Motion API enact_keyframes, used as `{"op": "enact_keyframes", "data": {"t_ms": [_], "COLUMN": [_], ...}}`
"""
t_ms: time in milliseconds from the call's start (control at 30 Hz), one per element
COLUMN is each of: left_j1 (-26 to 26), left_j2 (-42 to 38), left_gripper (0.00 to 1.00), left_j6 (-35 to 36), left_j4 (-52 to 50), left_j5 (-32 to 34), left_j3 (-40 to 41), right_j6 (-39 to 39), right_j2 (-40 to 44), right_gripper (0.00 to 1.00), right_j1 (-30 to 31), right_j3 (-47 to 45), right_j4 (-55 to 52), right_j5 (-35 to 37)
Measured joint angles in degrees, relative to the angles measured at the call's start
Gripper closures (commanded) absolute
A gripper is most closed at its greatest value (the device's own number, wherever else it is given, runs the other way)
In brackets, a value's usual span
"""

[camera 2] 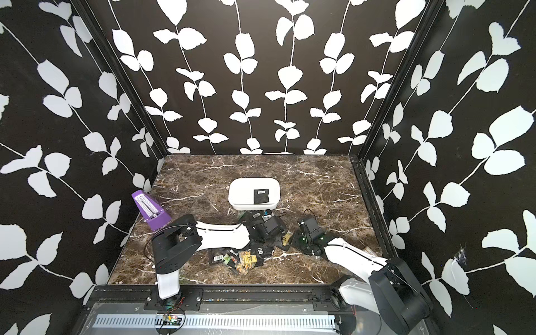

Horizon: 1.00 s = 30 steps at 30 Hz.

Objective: Put the tea bags into the storage box
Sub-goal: Pick up the tea bag from the center of the board.

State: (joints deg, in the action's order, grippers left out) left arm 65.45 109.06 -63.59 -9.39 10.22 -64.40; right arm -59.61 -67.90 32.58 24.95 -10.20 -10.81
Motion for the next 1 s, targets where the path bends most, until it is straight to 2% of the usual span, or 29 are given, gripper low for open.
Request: {"op": "enact_keyframes", "data": {"t_ms": [233, 500, 667, 867, 1000], "left_j1": [0.0, 0.0, 0.0, 0.0, 0.0], "left_j2": [0.0, 0.1, 0.1, 0.1, 0.1], "left_gripper": [1.00, 1.00, 1.00, 1.00, 1.00], "left_j6": [0.0, 0.0, 0.0, 0.2, 0.6], "left_j4": [-0.2, -0.2, -0.2, -0.2, -0.4], "left_j5": [0.0, 0.0, 0.1, 0.1, 0.2], "left_j3": [-0.1, -0.1, -0.1, -0.1, -0.3], "right_j6": [-0.1, -0.3, -0.5, -0.4, -0.2], "right_j2": [-2.5, -4.4, -5.3, -5.7, -5.2], "right_gripper": [0.58, 0.66, 0.76, 0.98, 1.00], "right_j1": [0.0, 0.0, 0.0, 0.3, 0.7], "right_j3": [0.0, -0.3, -0.9, -0.9, -0.9], "right_j4": [4.5, 8.5, 10.8, 10.0, 9.0], "right_j5": [-0.2, 0.1, 0.3, 1.4, 1.8]}}
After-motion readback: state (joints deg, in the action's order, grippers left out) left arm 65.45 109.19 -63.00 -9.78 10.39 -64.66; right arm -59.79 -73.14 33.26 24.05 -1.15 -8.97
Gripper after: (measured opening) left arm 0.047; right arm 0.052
